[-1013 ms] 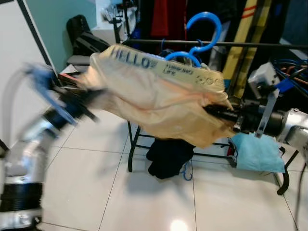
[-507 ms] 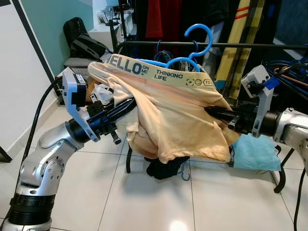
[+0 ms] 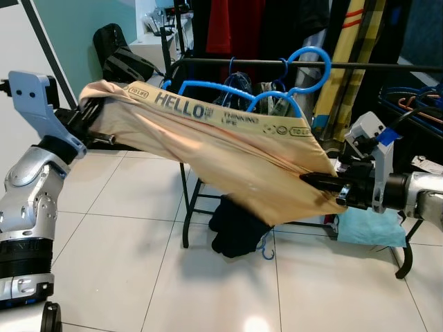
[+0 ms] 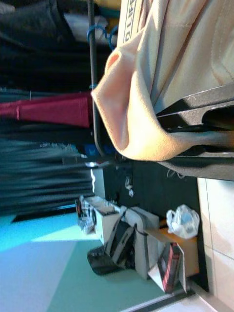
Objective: Hang hanger
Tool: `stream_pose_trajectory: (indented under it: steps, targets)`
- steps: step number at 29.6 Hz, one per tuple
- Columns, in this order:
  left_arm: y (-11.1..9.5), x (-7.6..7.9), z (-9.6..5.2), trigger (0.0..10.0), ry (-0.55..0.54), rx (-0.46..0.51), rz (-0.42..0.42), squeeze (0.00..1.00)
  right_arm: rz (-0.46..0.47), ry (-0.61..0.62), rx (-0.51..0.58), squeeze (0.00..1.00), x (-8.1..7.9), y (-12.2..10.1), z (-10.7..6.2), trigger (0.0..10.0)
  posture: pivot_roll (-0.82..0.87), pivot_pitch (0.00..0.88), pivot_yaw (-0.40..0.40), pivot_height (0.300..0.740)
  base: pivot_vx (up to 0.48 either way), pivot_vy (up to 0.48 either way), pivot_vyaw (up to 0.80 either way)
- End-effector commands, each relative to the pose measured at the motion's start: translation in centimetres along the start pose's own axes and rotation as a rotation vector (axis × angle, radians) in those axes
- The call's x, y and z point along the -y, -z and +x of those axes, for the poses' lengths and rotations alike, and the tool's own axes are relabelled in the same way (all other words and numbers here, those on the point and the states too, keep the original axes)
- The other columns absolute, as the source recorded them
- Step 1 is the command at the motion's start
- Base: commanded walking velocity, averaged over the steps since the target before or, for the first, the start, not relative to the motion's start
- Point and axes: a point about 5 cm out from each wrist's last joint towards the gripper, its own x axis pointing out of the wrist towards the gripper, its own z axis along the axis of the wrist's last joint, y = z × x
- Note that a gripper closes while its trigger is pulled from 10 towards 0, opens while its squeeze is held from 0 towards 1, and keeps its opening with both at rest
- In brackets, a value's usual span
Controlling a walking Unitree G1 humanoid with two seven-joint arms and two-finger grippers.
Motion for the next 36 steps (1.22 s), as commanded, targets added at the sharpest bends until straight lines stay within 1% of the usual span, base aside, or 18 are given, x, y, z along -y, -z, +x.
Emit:
stream_pose_trajectory:
  steps: [1, 4, 5, 7, 8, 10, 11, 12, 13, 14, 16, 17, 18, 20, 21, 30, 31, 36]
  targets:
    - [-0.5, -2.2, -0.7, 1.8, -0.112, 0.014, 0.031, 0.0, 0.007, 0.049, -0.021, 0.0, 0.6, 0.2, -0.4, 0.0, -0.13, 0.0, 0.045, 0.74, 0.0, 0.0, 0.0]
    - [-0.4, -1.9, -0.8, 2.2, -0.093, 0.018, 0.015, 0.0, 0.013, 0.07, -0.019, 0.0, 0.8, 0.2, -0.4, 0.0, -0.13, 0.0, 0.044, 0.74, 0.0, 0.0, 0.0]
    - [-0.3, -0.3, -0.7, 2.9, 0.033, 0.034, -0.042, 0.0, 0.019, 0.093, -0.009, 0.0, 1.1, 0.0, -0.3, 0.0, -0.12, 0.0, 0.04, 0.74, 0.0, 0.0, 0.0]
    - [-0.3, -0.3, -0.7, 2.9, 0.033, 0.034, -0.042, 0.0, 0.019, 0.093, -0.009, 0.0, 1.1, 0.0, -0.3, 0.0, -0.12, 0.0, 0.04, 0.74, 0.0, 0.0, 0.0]
    - [0.1, 2.8, -1.2, 4.0, 0.275, 0.019, -0.072, 0.0, 0.008, 0.107, 0.022, 0.0, 1.2, -0.4, 0.0, 0.0, -0.12, 0.0, 0.04, 0.74, 0.0, 0.0, 0.0]
    - [0.1, 2.8, -1.2, 4.0, 0.275, 0.019, -0.072, 0.0, 0.008, 0.107, 0.022, 0.0, 1.2, -0.4, 0.0, 0.0, -0.12, 0.0, 0.04, 0.74, 0.0, 0.0, 0.0]
    - [0.8, 5.9, -2.3, 4.8, 0.519, -0.027, -0.086, 0.0, -0.012, 0.117, 0.06, 0.0, 1.4, -0.9, 0.1, 0.0, -0.12, 0.0, 0.04, 0.74, 0.0, 0.0, 0.0]
    - [1.9, 8.5, -3.9, 7.1, 0.733, -0.103, -0.074, 0.0, -0.027, 0.122, 0.089, 0.0, 1.4, -1.4, 0.2, 0.0, -0.12, 0.0, 0.042, 0.74, 0.0, 0.0, 0.0]
    - [1.9, 8.5, -3.9, 7.1, 0.733, -0.103, -0.074, 0.0, -0.027, 0.122, 0.089, 0.0, 1.4, -1.4, 0.2, 0.0, -0.12, 0.0, 0.042, 0.74, 0.0, 0.0, 0.0]
    - [3.7, 10.9, -6.2, 9.0, 0.938, -0.233, -0.025, 0.0, -0.045, 0.113, 0.094, 0.0, 1.3, -1.7, 0.4, 0.0, -0.12, 0.0, 0.043, 0.74, 0.0, 0.0, 0.0]
    - [3.7, 10.9, -6.2, 9.0, 0.938, -0.233, -0.025, 0.0, -0.045, 0.113, 0.094, 0.0, 1.3, -1.7, 0.4, 0.0, -0.12, 0.0, 0.043, 0.74, 0.0, 0.0, 0.0]
    - [4.5, 11.2, -6.7, 10.0, 0.97, -0.277, 0.008, 0.0, -0.056, 0.099, 0.074, 0.0, 1.1, -1.5, 0.5, 0.0, -0.12, 0.0, 0.044, 0.74, 0.0, 0.0, 0.0]
    - [4.9, 11.4, -6.7, 10.0, 0.97, -0.304, 0.018, 0.11, -0.068, 0.075, 0.043, 0.0, 0.9, -1.2, 0.5, 0.0, -0.12, 0.0, 0.044, 0.74, 0.0, 0.0, 0.0]
    - [4.9, 11.4, -6.7, 10.0, 0.97, -0.304, 0.018, 0.11, -0.068, 0.075, 0.043, 0.0, 0.9, -1.2, 0.5, 0.0, -0.12, 0.0, 0.044, 0.74, 0.0, 0.0, 0.0]
    - [5.1, 11.3, -6.5, 10.0, 0.96, -0.32, 0.032, 1.0, -0.095, 0.032, -0.004, 0.0, 0.4, -0.7, 0.6, 0.0, -0.12, 0.0, 0.044, 0.74, 0.0, 0.0, 0.0]
    - [4.6, 10.3, -5.7, 10.0, 0.943, -0.319, 0.105, 1.0, -0.239, -0.19, -0.179, 0.0, -1.4, 0.8, 0.4, 0.0, -0.13, 0.0, 0.046, 0.74, 0.0, 0.0, 0.0]
    - [4.5, 9.7, -6.0, 10.0, 0.961, -0.344, 0.168, 1.0, -0.265, -0.229, -0.206, 0.0, -1.5, 0.9, 0.4, 0.0, -0.12, 0.0, 0.045, 0.74, 0.0, 0.0, 0.0]
    - [3.0, 9.4, -5.8, 10.0, 0.964, -0.297, 0.163, 1.0, -0.303, -0.286, -0.225, 0.0, -1.6, 0.7, 0.4, 0.0, -0.12, 0.0, 0.039, 0.74, 0.0, 0.0, 0.0]
